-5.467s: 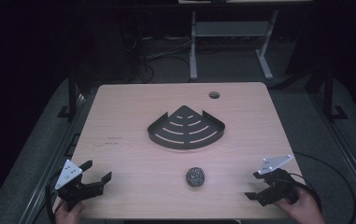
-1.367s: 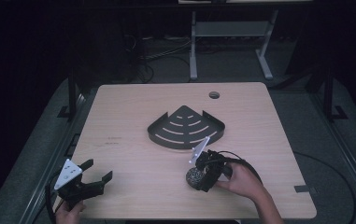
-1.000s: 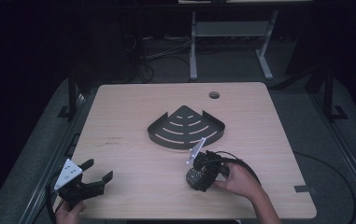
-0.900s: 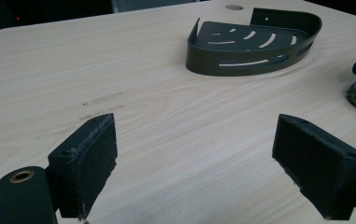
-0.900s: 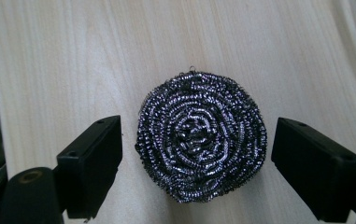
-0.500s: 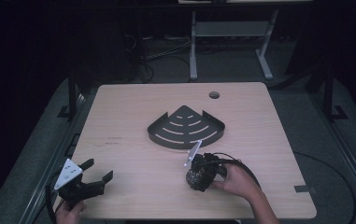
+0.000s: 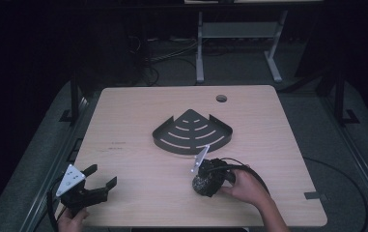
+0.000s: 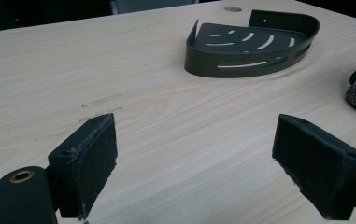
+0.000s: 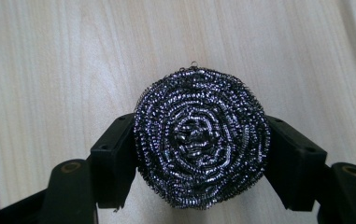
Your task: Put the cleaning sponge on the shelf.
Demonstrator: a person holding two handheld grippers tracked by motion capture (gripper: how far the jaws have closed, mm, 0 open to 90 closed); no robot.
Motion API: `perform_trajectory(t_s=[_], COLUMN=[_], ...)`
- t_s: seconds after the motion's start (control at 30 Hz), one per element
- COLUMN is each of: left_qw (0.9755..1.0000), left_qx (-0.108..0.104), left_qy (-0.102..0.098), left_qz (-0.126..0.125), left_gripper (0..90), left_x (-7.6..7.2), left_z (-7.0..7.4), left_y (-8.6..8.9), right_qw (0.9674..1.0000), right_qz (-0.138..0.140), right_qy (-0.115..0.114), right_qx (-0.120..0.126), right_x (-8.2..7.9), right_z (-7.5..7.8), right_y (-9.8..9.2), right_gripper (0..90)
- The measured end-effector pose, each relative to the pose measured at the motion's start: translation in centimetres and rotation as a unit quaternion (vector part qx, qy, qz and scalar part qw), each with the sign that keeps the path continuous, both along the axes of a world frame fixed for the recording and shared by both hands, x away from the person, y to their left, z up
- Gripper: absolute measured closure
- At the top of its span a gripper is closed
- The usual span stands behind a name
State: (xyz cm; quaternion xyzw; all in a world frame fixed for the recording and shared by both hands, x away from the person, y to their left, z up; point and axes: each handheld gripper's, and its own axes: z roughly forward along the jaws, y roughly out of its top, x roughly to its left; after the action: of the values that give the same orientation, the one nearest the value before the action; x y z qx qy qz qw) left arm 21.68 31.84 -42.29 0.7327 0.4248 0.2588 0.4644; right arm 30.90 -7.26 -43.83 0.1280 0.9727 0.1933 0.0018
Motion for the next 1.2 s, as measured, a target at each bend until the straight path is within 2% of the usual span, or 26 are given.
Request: perform_trajectory(t_s=[0.07, 0.33, 0.63, 0.93, 1.2], left_qw=[1.0000, 1.0000, 1.0000, 1.0000, 1.0000], left_qx=[-0.007, -0.007, -0.005, -0.004, -0.005], left_qy=[-0.001, -0.001, -0.002, -0.003, -0.002], left_qz=[-0.002, -0.002, -0.005, -0.004, -0.004], left_gripper=[13.2, 13.2, 13.2, 13.3, 13.2], left_x=[0.0, 0.0, 0.0, -0.1, -0.1], left_z=[0.1, 0.1, 0.1, 0.2, 0.1], left_y=[0.0, -0.1, -0.2, -0.2, -0.3], right_qw=[1.0000, 0.9988, 0.9989, 0.9992, 0.9989], right_qz=[-0.003, -0.010, 0.001, 0.007, 0.009], right_qy=[0.002, 0.020, 0.013, 0.004, -0.005], right_qx=[0.007, 0.044, 0.045, 0.039, 0.045], right_x=[0.1, 0.5, 0.9, 1.5, 2.2], right_z=[0.2, 1.4, 3.1, 4.3, 5.3], right_y=[-0.2, -1.1, -0.5, 0.1, 0.3], right_gripper=[32.0, 32.2, 32.2, 32.2, 32.1])
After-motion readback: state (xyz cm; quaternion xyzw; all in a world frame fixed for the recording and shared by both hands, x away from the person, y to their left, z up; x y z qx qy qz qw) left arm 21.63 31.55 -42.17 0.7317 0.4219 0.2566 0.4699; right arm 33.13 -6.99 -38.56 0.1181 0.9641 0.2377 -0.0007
